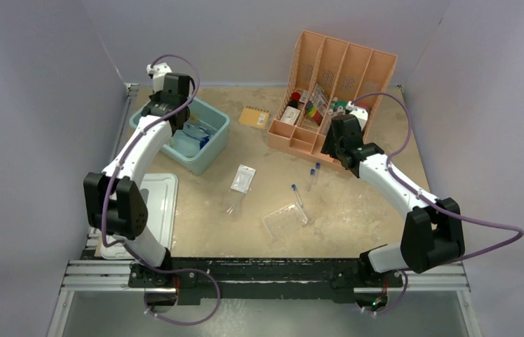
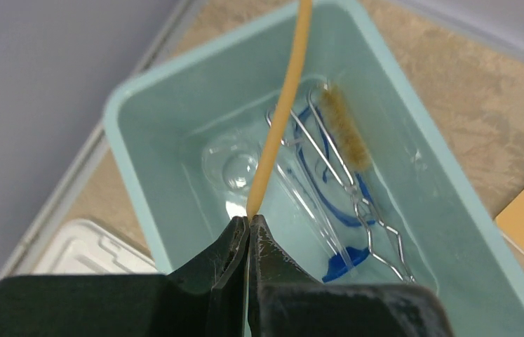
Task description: Organize the chemistry lab equipment
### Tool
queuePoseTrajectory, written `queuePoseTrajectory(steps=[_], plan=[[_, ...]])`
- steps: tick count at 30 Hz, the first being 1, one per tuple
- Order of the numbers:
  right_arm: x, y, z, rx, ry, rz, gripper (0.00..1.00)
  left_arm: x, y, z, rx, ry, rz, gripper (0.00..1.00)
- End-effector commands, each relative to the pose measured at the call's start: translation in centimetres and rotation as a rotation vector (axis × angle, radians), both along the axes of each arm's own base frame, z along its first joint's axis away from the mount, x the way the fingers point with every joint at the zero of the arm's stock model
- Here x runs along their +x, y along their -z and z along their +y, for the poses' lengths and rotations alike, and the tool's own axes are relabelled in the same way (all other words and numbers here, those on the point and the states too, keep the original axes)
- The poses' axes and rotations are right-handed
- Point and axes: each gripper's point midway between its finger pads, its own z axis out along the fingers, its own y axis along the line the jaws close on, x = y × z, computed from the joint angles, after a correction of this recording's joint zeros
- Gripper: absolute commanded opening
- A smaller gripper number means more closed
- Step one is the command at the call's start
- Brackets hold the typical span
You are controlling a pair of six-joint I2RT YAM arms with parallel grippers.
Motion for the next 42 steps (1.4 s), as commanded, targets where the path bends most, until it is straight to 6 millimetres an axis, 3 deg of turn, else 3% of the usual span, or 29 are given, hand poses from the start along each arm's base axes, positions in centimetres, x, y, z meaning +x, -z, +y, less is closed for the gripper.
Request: queuePoseTrajectory(steps=[1, 7, 13, 17, 19, 23, 28, 32, 35, 36, 40, 42], plan=[[0.3, -1.2, -0.2, 0.010, 0.011, -0.043, 0.58, -0.4, 2.9, 0.1, -0.101, -0.086, 0.049, 0.00], [0.2, -1.2, -0.2, 0.011, 0.009, -0.044, 0.58, -0.2, 6.4, 0.0, -0.159, -0.082, 0.124, 0.00], [0.3, -1.2, -0.3, 0.008, 0.013, -0.050, 0.58, -0.4, 7.2, -0.3, -0.183, -0.055, 0.192, 0.00], [0.3, -1.2, -0.3, 0.007, 0.012, -0.047, 0.58, 0.1, 8.0, -1.8, -0.251, 0.007, 0.219, 0.01], [0.3, -1.2, -0.3, 0.007, 0.011, -0.047, 0.58, 0.6, 7.2, -2.4, -0.273, 0.031, 0.199, 0.12], [0.2, -1.2, -0.2, 0.009, 0.010, -0.046, 0.58, 1.1, 4.2, -1.3, -0.234, -0.004, 0.133, 0.33], [0.3, -1.1, -0.1, 0.016, 0.005, -0.044, 0.58, 0.8, 0.3, -0.5, -0.190, -0.010, 0.067, 0.42], [0.4, -1.0, 0.1, 0.020, -0.001, -0.040, 0.58, 1.3, -1.8, -4.4, -0.278, 0.213, 0.025, 0.43], [0.3, -0.9, 0.3, 0.025, -0.008, -0.035, 0.58, 0.8, -2.9, -9.3, -0.268, 0.415, 0.010, 0.44], [0.3, -0.9, 0.3, 0.028, -0.008, -0.035, 0.58, 0.3, -3.0, -11.7, -0.240, 0.490, 0.016, 0.45], [0.3, -0.6, 0.5, 0.037, -0.015, -0.027, 0.58, -1.5, -1.1, -17.5, -0.222, 0.645, 0.068, 0.56], [0.3, -0.6, 0.6, 0.040, -0.017, -0.025, 0.58, -2.3, 0.3, -19.3, -0.242, 0.682, 0.098, 0.58]])
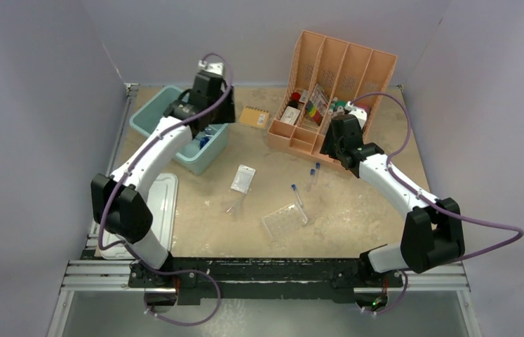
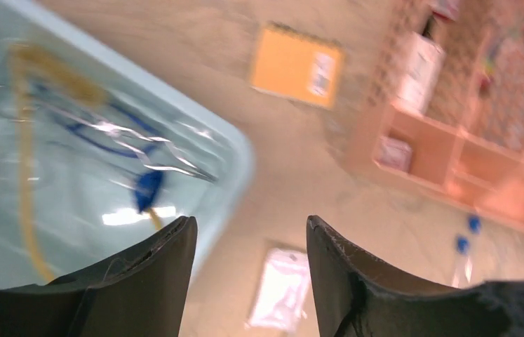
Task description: Organize the chemistry lab equipment
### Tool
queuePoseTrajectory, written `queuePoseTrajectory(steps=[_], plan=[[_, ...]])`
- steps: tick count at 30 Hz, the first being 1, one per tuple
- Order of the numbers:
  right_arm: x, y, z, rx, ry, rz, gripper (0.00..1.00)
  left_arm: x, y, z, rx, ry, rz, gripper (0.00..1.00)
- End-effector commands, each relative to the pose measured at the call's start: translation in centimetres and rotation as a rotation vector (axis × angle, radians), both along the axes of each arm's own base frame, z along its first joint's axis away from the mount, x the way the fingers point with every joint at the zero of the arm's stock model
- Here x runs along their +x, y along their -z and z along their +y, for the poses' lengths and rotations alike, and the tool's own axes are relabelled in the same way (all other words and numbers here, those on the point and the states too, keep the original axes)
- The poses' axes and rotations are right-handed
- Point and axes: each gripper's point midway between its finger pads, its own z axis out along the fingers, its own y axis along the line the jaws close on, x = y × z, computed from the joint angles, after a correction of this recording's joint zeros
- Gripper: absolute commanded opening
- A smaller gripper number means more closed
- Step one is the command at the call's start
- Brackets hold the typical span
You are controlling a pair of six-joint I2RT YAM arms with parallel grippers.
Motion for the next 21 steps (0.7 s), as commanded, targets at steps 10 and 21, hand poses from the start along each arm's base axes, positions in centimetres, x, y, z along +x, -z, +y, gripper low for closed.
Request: queuePoseTrajectory(steps=[10, 21], plan=[[0.4, -0.3, 0.8, 0.045, -0.023, -0.019, 0.58, -6.3, 10.8, -8.1, -0.032, 0.312, 0.246, 0.61], [1.1, -2.5, 7.3, 0.129, -0.426, -0.134, 0.59, -8.3, 17.8, -7.4, -0.050, 0.245, 0.379, 0.61]])
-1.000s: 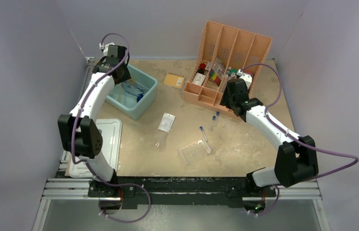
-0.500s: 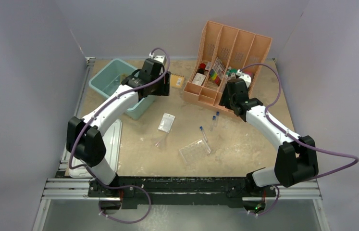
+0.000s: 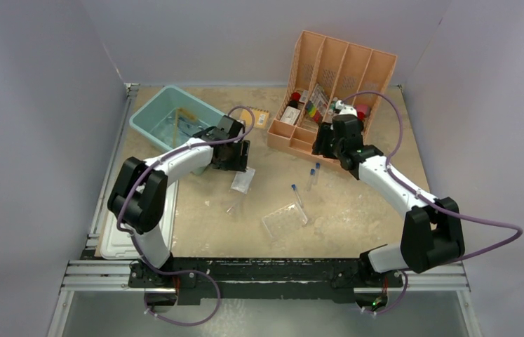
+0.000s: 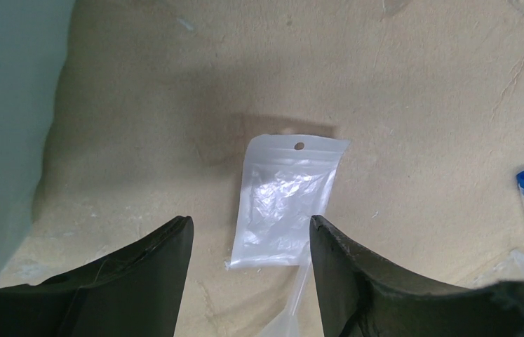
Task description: Organize the chemistry lab equipment
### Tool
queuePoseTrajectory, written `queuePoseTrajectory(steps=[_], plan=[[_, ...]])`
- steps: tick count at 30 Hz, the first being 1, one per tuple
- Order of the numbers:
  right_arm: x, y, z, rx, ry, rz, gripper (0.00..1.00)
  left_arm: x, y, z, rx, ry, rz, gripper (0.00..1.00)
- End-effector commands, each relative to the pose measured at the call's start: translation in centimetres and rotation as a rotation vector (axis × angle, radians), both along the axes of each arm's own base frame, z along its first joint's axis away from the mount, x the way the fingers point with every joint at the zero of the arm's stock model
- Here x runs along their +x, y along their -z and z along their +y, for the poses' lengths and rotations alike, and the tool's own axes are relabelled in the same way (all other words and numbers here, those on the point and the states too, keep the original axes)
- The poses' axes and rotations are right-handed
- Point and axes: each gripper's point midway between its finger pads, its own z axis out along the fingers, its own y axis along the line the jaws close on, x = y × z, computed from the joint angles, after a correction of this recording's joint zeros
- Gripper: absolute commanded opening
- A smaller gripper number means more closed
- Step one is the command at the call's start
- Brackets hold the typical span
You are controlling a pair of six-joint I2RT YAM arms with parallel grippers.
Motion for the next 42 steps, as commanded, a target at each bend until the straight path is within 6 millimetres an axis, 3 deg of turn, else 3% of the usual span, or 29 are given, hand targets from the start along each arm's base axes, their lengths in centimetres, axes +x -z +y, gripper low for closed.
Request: queuePoseTrajectory(steps=[1, 11, 16, 20, 24, 29, 35, 42], plan=[[0.2, -2.1, 5.0, 0.062, -0.286, -0.102, 0.59, 0.8, 0.4, -1.4, -0.084, -0.044, -0.028, 0.60], [-0.6, -1.5, 12.5, 0.121, -0.584, -0.060, 0.59, -0.2, 2.5, -1.5, -0.152, -0.127, -0.018, 0.48], [-1.0, 0.4, 15.4, 0.142, -0.636, 0.011, 0.59, -0.7, 3.6, -1.1, -0.128, -0.119, 0.001, 0.48], [-1.3, 2.1, 16.6, 0.207, -0.642, 0.083, 0.59, -1.2, 3.8, -1.6, -0.154, -0.094, 0.017, 0.52], [-2.5, 4.1, 17.5, 0.288, -0.609, 0.186, 0.59, -1.4, 4.3, -1.9, -0.162, -0.106, 0.039, 0.41], [-5.0, 6.3, 18.3, 0.325, -0.576, 0.280, 0.59, -1.5, 4.0, -2.1, -0.157, -0.136, 0.029, 0.38], [-6.8, 8.7, 19.7, 0.334, -0.539, 0.371, 0.51, -1.8, 4.2, -1.6, -0.166, -0.207, 0.011, 0.32], [-6.3, 11.6, 20.6, 0.317, -0.462, 0.430, 0.44, -2.3, 5.1, -1.4, -0.170, -0.257, 0.030, 0.31]])
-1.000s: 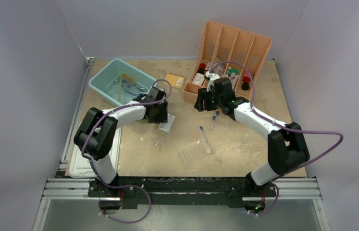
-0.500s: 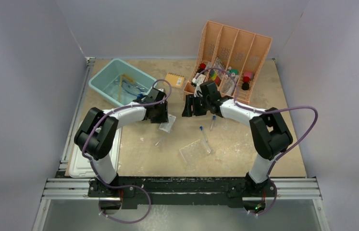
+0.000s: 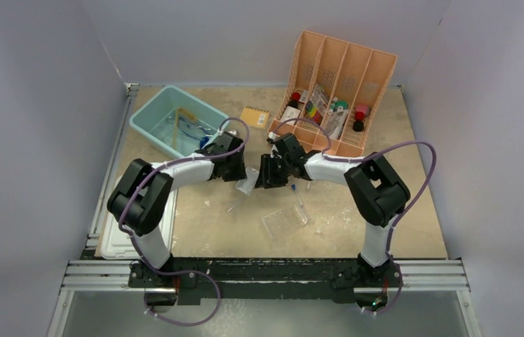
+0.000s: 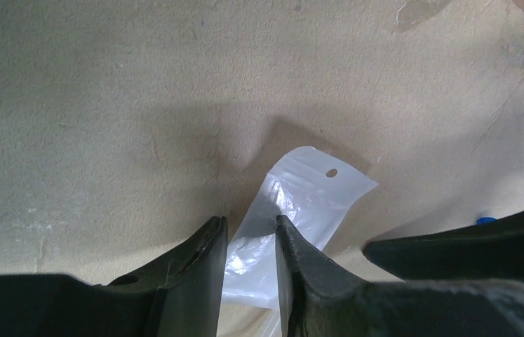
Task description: Organize the chemistry lab equipment
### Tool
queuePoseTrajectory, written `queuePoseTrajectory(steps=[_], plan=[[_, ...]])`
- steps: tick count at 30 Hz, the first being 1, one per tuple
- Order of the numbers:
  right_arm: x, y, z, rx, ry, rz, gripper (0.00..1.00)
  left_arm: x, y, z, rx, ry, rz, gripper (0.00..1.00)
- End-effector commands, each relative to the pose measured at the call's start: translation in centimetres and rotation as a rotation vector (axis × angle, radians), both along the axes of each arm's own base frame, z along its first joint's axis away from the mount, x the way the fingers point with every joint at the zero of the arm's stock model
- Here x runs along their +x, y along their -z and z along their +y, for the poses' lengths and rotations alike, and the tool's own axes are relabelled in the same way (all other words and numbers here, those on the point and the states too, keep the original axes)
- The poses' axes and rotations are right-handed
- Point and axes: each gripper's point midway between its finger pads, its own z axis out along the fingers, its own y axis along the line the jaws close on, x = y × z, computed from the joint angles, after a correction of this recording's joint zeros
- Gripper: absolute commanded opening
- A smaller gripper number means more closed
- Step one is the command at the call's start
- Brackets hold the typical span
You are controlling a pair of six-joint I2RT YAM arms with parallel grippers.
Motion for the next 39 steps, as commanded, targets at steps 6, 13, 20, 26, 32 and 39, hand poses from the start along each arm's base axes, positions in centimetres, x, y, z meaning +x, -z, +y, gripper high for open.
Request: queuePoseTrajectory(steps=[6, 13, 20, 26, 32, 39], plan=[[2.6, 2.4, 1.0, -0.020, 0.101, 0.002, 0.37, -1.8, 1.6, 0.3, -0.004, -0.016, 0.058, 0.33], [2.9, 3.8, 0.9, -0.018, 0.120, -0.008, 0.26, -1.9, 0.1, -1.6, -0.104, 0.001, 0.075, 0.30], [4.5, 3.4, 1.7, 0.038, 0.204, -0.034, 0.21, -0.8, -1.3, -2.0, -0.111, -0.002, 0.047, 0.22], [5.6, 2.6, 1.8, 0.039, 0.212, -0.094, 0.20, -0.1, -0.9, -0.4, -0.018, -0.024, 0.020, 0.03], [5.7, 0.8, 1.2, 0.012, 0.198, -0.132, 0.21, 0.4, -1.7, 0.0, 0.002, -0.031, -0.018, 0.00], [6.8, -6.6, -0.3, -0.006, 0.222, -0.270, 0.32, 1.8, -6.6, -0.8, -0.038, -0.019, -0.101, 0.00]])
